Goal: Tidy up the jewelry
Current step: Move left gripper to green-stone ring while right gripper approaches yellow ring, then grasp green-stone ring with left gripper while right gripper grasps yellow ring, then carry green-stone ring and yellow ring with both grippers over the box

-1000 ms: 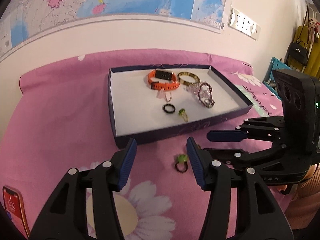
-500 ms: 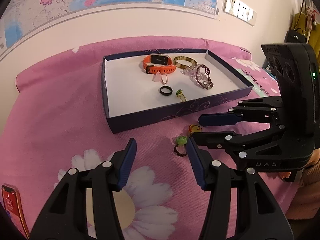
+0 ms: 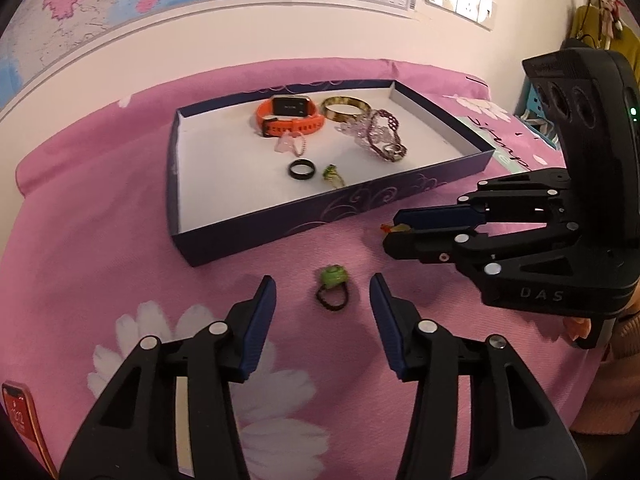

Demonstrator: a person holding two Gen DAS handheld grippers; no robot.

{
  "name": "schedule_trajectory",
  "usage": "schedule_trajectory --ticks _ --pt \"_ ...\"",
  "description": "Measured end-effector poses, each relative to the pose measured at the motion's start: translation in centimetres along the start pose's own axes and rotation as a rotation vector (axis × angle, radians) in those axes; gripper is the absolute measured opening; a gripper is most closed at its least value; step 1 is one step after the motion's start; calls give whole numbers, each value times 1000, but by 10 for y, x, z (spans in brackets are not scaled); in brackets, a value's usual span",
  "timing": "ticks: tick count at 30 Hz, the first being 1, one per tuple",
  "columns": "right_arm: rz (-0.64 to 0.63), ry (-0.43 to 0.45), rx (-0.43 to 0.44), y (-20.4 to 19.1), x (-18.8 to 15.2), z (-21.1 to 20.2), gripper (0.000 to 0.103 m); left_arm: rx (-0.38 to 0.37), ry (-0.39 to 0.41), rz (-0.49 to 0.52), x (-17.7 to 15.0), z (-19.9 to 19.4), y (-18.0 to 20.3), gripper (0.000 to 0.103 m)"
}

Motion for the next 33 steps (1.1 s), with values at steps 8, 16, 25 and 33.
schedule_trajectory --ticks 8,16,25,33 --pt "58 18 -11 16 -9 -13 17 -3 -35 -4 2 11 9 29" --pt "77 30 -10 22 -12 -19 17 4 -40 -19 3 13 13 18" --pt "89 45 -12 25 -11 -26 17 8 -33 -30 5 11 16 17" --pt "101 66 -17 28 -11 -32 17 -4 0 -35 12 -1 21 17"
Point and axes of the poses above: each gripper's, at about its wrist camera, not at the fingertips, and z roughly the way its jaws point, y to its right, x to its top, the point moved 9 cm from there along z, roughly the way its jaws point
